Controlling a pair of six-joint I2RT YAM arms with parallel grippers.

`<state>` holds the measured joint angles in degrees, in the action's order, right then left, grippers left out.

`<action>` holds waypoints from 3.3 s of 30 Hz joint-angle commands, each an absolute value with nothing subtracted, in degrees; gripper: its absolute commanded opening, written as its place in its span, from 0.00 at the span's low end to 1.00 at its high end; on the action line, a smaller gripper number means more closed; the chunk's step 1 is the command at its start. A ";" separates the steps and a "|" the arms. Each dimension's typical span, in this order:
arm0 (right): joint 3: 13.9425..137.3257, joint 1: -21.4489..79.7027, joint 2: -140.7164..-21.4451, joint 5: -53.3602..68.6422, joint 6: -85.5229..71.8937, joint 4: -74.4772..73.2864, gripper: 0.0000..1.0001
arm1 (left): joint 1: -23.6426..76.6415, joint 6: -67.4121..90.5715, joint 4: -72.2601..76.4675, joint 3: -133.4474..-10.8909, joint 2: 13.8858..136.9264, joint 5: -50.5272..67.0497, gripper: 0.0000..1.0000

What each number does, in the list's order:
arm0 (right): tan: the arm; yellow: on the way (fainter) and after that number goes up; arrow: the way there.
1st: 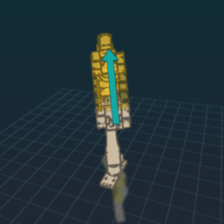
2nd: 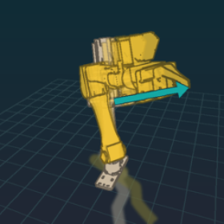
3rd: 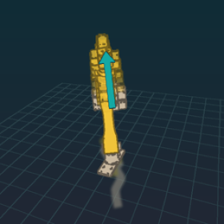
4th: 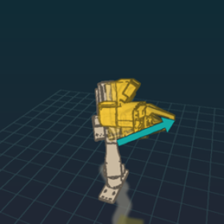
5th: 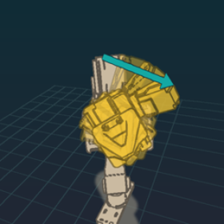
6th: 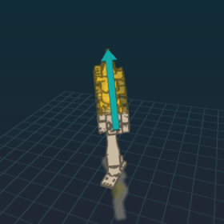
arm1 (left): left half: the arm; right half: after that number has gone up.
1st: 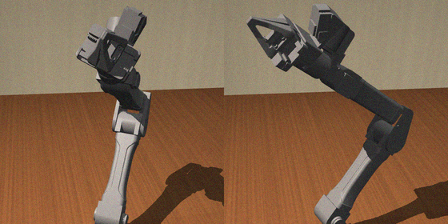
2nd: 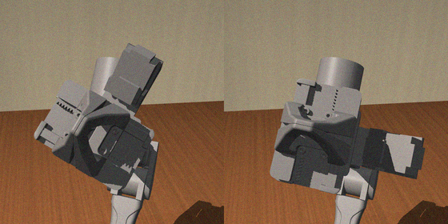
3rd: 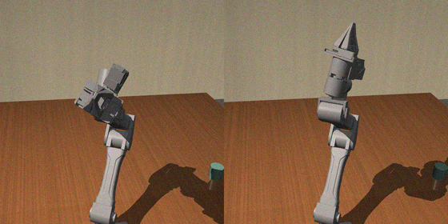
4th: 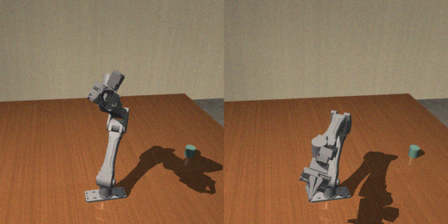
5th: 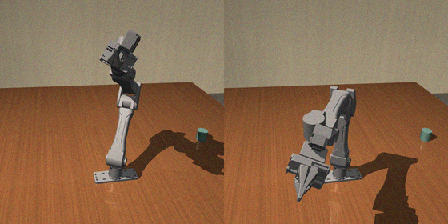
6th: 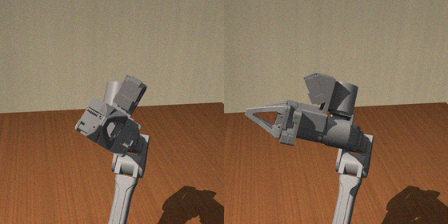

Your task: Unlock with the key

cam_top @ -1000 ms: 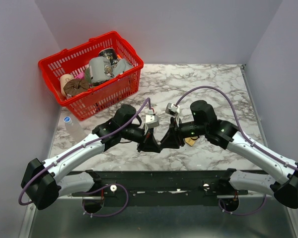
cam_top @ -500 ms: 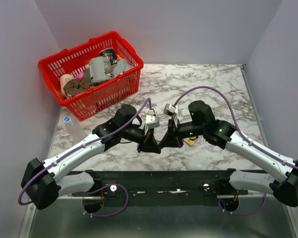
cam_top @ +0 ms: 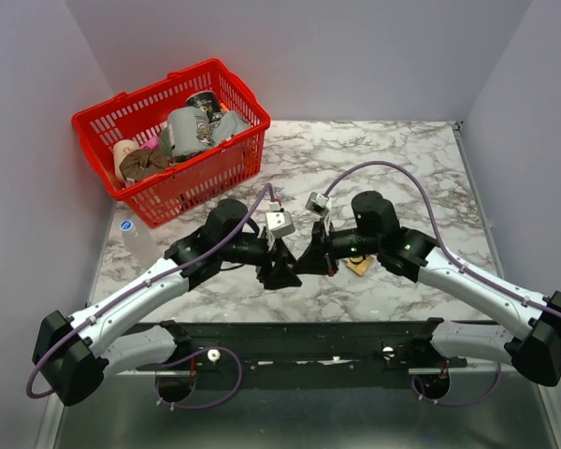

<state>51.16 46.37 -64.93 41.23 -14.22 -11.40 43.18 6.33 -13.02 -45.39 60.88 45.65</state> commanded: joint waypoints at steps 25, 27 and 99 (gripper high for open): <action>41.04 46.67 -59.68 18.81 -35.85 29.70 0.01 | 43.07 41.04 34.00 -25.49 39.54 8.95 0.98; 41.57 46.50 -60.46 18.63 -36.30 30.14 0.01 | 43.07 41.04 36.11 -25.84 40.43 12.37 0.97; 45.44 41.57 -57.21 51.84 -10.37 -9.58 0.49 | 39.73 22.24 -2.55 -35.95 50.45 55.46 0.00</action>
